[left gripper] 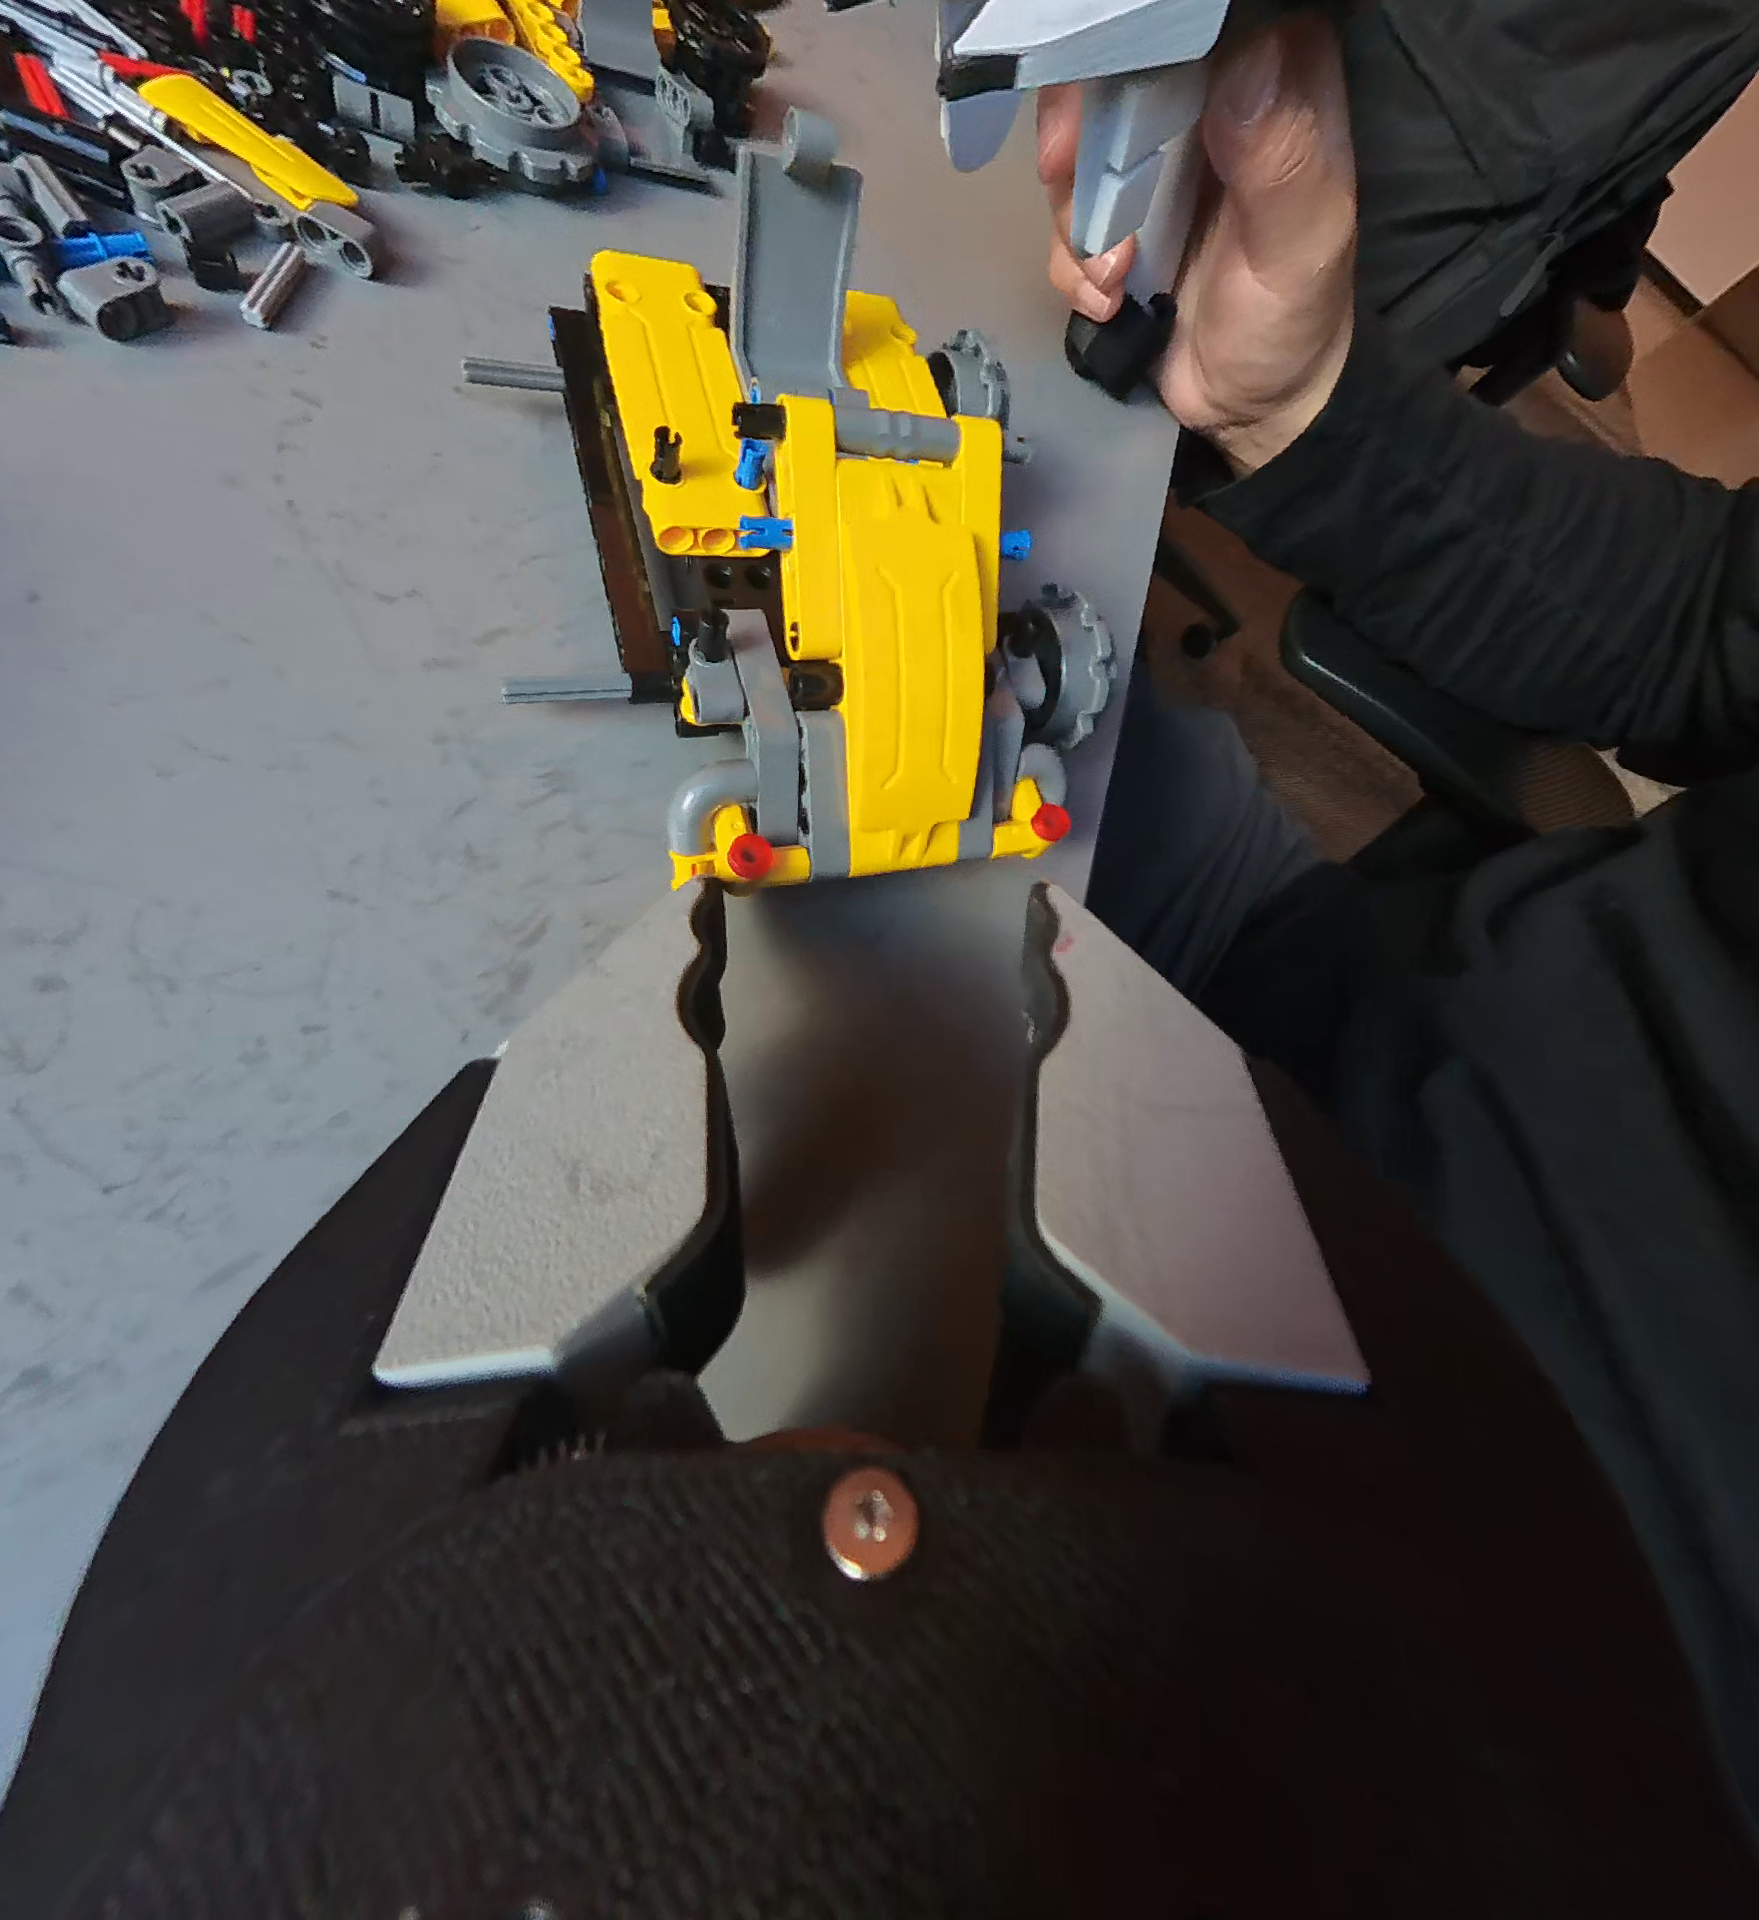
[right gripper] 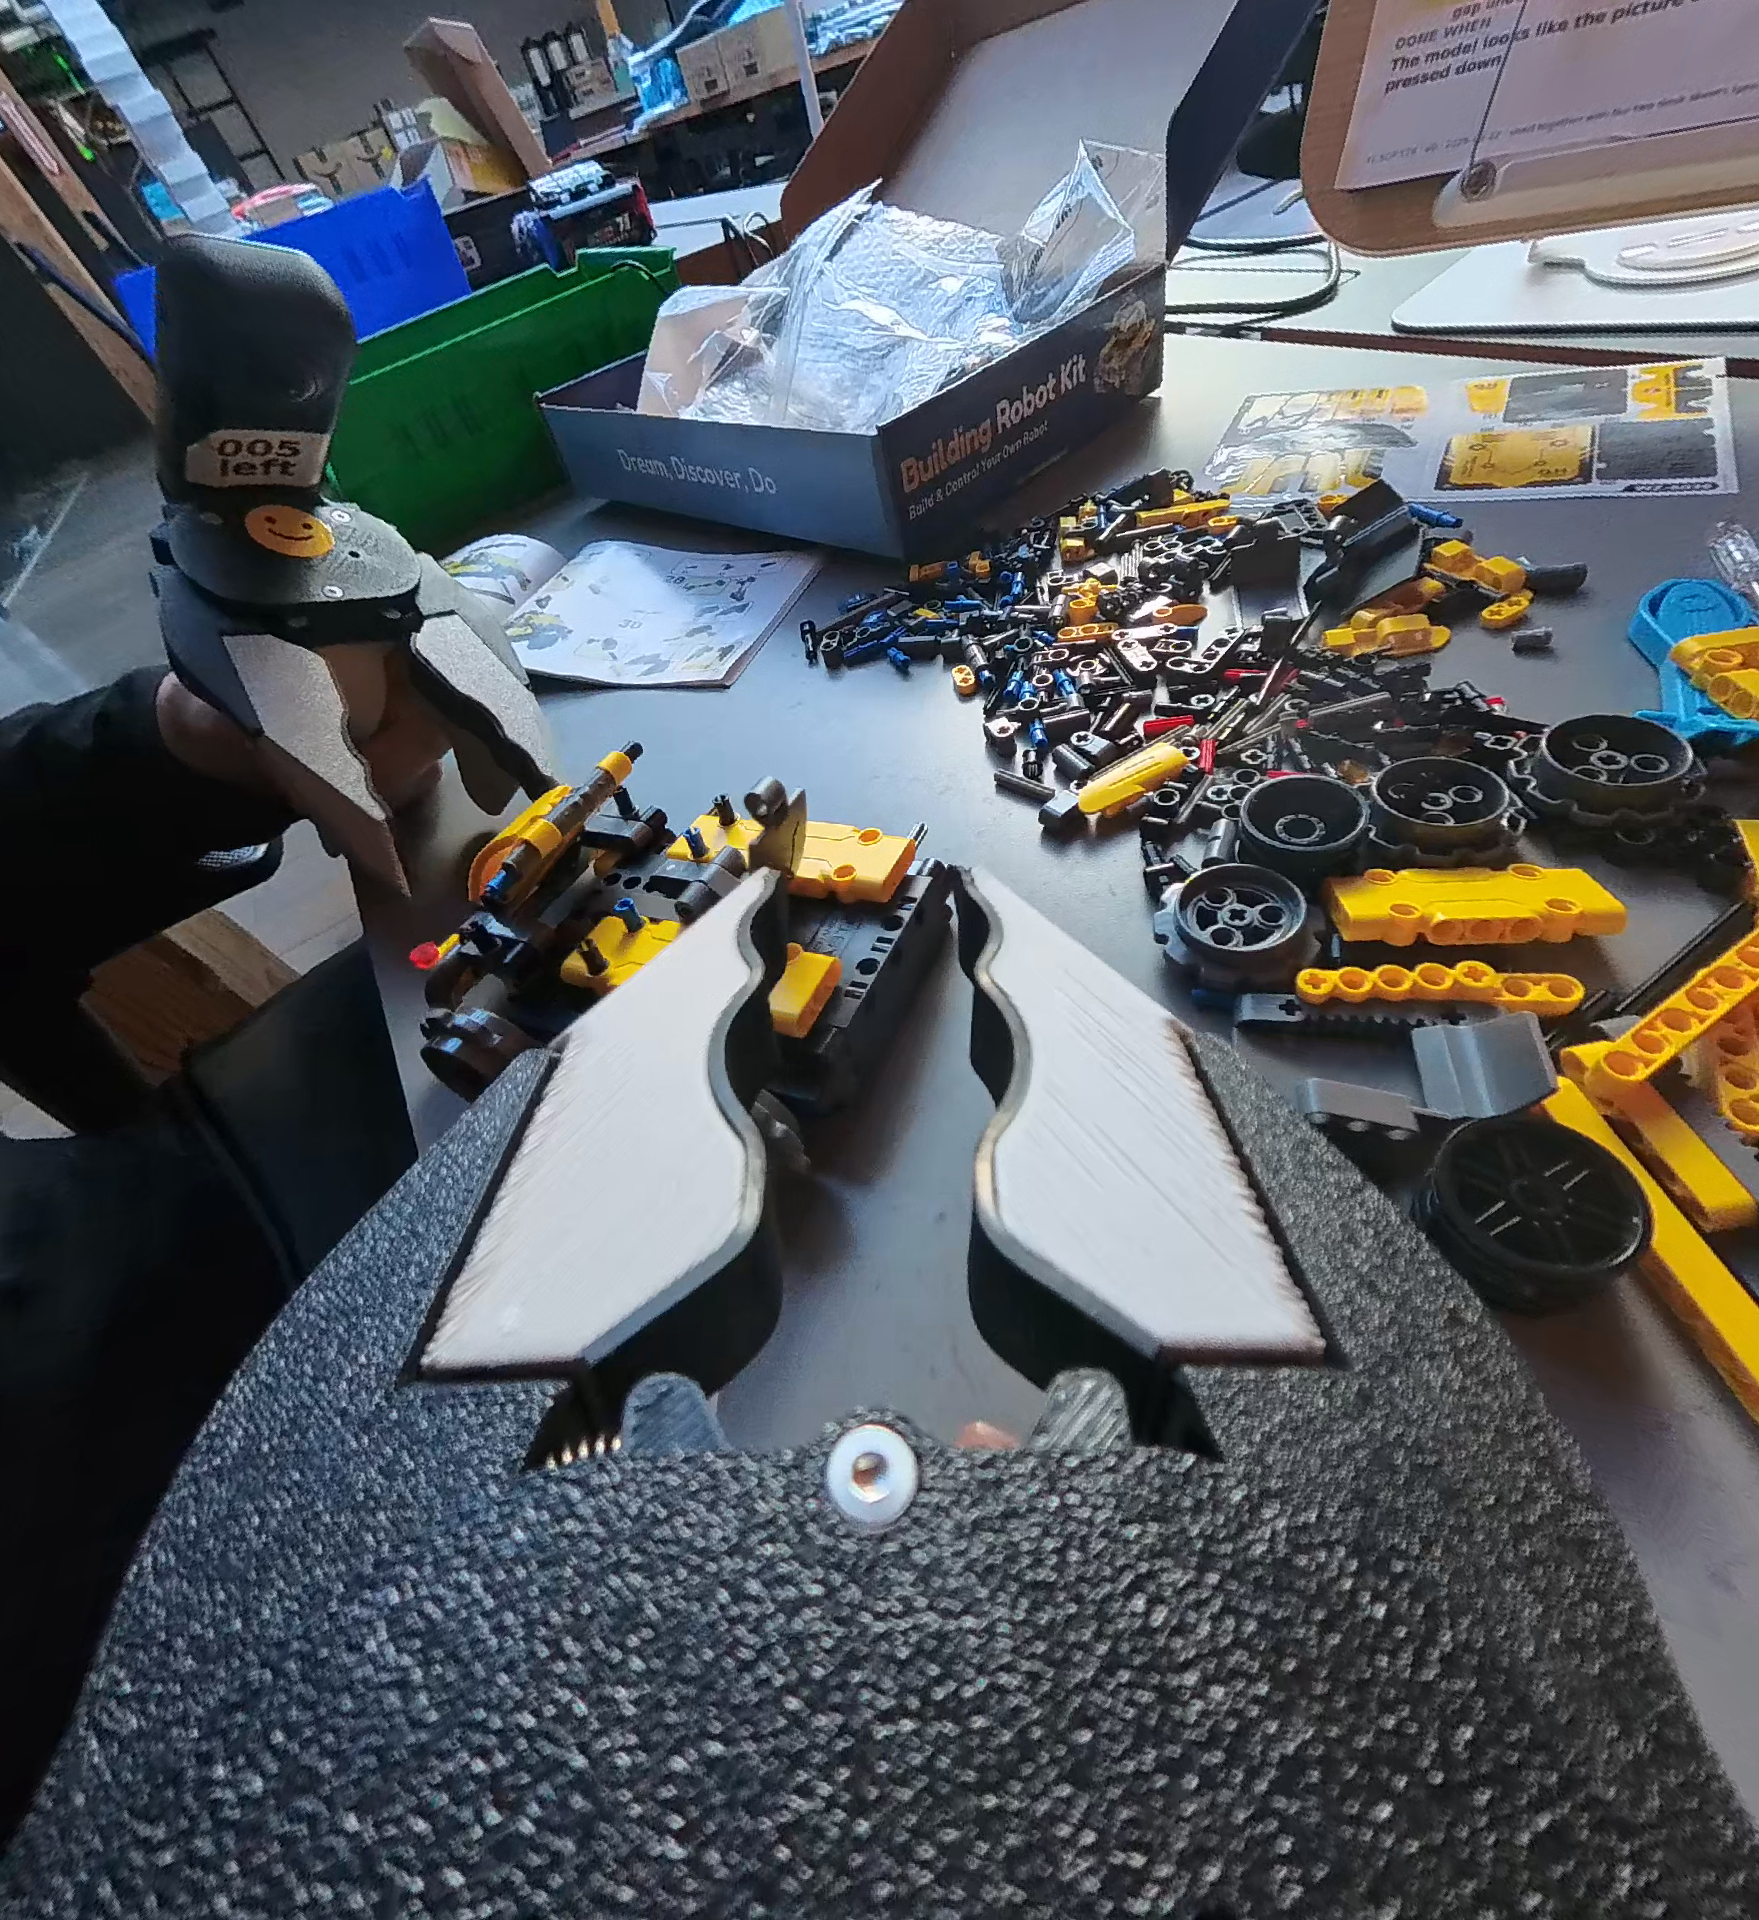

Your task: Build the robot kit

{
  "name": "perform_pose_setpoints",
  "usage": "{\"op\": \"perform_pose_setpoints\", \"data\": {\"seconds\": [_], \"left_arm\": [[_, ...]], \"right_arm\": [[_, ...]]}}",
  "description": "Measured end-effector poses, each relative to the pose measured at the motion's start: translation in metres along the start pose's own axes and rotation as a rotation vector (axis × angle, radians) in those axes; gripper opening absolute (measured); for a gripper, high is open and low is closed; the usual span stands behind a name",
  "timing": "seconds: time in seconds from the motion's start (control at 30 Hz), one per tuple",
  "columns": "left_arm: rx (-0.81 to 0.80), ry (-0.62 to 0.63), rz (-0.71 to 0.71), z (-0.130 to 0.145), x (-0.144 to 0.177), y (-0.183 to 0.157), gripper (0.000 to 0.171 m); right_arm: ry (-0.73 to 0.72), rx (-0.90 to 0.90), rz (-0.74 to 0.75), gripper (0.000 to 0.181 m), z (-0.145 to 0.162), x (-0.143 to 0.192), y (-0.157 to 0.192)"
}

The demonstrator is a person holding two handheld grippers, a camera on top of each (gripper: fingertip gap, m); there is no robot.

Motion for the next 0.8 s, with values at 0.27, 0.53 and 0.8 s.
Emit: {"op": "perform_pose_setpoints", "data": {"seconds": [0.27, 0.53, 0.8], "left_arm": [[-0.034, 0.025, 0.066, 0.001, -0.016, -0.024, 0.055], [-0.174, 0.074, -0.022, 0.012, -0.034, -0.035, 0.048], [-0.102, 0.017, 0.045, 0.004, -0.027, -0.036, 0.049]], "right_arm": [[-0.004, 0.004, -0.004, 0.032, 0.0, 0.0, 0.001], [-0.032, -0.023, -0.007, 0.032, -0.003, 0.003, -0.001], [-0.038, -0.016, -0.008, 0.033, -0.004, 0.004, -0.001]]}}
Point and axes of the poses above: each gripper's, where its closed fingertips meet, x back along the fingers, z out of its underside, y = z × x across the jaws, the point moved 1 cm from there along x, back along the fingers, and after that the axes turned 4 degrees about x, right-handed, at the moved point
